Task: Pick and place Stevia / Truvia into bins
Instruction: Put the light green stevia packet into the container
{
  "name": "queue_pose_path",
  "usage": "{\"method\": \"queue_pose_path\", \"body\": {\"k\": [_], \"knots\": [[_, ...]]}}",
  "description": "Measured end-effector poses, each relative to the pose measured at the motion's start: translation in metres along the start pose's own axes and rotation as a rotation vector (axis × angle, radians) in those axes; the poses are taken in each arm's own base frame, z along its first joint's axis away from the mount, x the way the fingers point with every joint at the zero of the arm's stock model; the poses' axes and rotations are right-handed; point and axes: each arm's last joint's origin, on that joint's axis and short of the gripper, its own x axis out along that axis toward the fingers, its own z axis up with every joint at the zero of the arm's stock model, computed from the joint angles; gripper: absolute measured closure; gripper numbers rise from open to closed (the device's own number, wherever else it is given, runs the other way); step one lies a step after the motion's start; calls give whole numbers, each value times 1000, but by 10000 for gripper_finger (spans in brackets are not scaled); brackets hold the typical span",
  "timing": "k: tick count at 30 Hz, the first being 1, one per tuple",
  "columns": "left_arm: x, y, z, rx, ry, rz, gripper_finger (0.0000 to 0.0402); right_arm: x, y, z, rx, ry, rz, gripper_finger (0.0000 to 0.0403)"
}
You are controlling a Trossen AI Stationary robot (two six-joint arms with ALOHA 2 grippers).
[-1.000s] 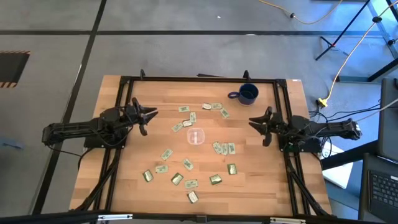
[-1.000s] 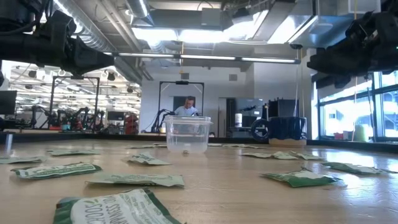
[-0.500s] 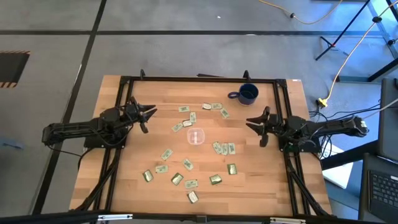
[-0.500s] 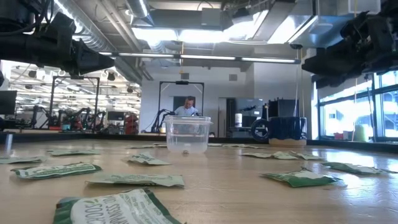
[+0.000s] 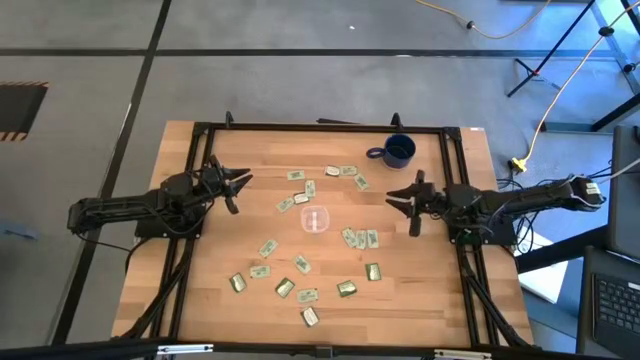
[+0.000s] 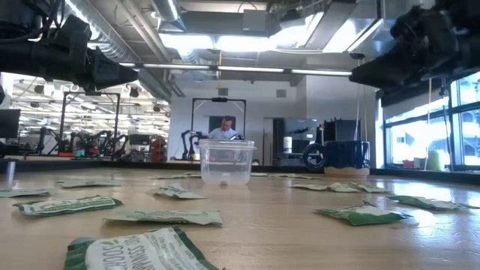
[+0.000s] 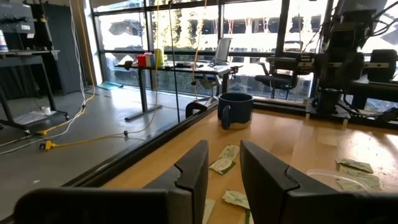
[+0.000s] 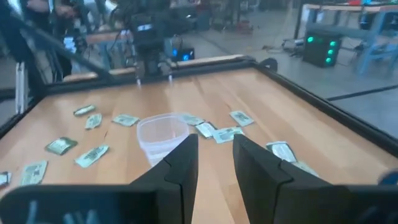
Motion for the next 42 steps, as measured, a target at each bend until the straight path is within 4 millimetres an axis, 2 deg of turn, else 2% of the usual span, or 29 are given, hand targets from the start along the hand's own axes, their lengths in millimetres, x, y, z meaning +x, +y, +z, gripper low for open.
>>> {"method": "queue_pose_path", "body": {"k": [3,7,13,17,22,26,37,42], "knots": [[0,0,0,0,0,0,315,13,6,10,-38,79,40,298],[0,0,0,0,0,0,315,34,13,8,-30,270,78,298],[0,0,0,9,0,0,316,59,33,-10,-37,475,171,298],[0,0,0,41,0,2,316,69,42,-31,-43,614,173,298],[0,0,0,42,0,2,315,78,49,-51,-68,718,169,298],[0,0,0,42,0,2,316,85,52,-58,-80,758,160,298],[0,0,0,43,2,2,316,90,50,-64,-118,777,93,298],[0,0,0,43,4,2,316,85,48,-68,-138,850,60,298]]}}
